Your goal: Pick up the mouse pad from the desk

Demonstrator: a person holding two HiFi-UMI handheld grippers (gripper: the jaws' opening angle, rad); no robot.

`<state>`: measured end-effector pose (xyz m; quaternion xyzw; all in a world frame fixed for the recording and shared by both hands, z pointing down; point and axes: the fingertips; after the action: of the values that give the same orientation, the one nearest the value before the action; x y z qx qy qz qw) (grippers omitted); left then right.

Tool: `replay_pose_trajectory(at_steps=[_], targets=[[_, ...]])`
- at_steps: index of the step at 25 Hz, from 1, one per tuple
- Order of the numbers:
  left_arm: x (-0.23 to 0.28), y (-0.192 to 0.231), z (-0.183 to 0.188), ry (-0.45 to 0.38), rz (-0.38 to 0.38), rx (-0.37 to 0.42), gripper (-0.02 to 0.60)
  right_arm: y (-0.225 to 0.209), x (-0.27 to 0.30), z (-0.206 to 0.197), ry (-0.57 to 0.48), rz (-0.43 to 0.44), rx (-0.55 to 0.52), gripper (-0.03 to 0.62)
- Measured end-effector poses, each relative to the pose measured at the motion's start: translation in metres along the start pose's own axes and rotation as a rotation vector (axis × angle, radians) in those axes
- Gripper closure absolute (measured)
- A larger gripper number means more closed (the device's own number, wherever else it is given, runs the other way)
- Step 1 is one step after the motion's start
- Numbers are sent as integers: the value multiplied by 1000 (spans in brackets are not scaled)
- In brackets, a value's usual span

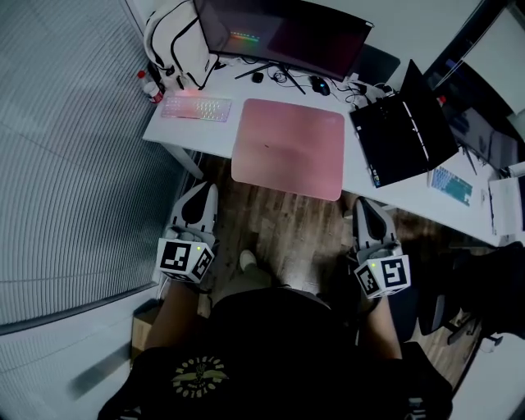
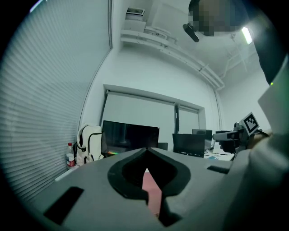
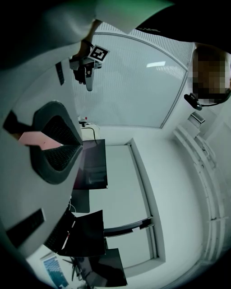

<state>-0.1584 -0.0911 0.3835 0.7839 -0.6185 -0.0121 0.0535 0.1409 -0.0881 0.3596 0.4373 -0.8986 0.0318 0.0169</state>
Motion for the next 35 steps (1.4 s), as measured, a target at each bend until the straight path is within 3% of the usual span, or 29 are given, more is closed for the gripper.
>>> replay_pose_trajectory(at_steps=[8, 13, 22, 29, 35], targets=[[29, 19, 3, -5, -65, -13, 575, -4, 9, 9, 1, -88, -13, 594], [46, 39, -19, 36, -95, -33, 575, -4, 20, -1, 21, -135, -15, 594], [70, 61, -100, 202, -84, -133, 575, -36, 28, -84, 185, -184, 53, 594], [91, 61, -171, 316, -49, -158, 575, -65, 37, -166, 290, -155, 135, 594], [111, 62, -218, 397, -20, -188, 575, -85, 46, -211, 360, -133, 195, 594]])
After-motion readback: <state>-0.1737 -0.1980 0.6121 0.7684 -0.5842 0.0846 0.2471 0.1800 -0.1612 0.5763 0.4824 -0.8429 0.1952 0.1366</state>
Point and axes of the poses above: the fingertips, and each gripper's own axes: x forward along the fingers, y to its left, z out of its top, and after that the axes turned 8 degrees about z, right-handed
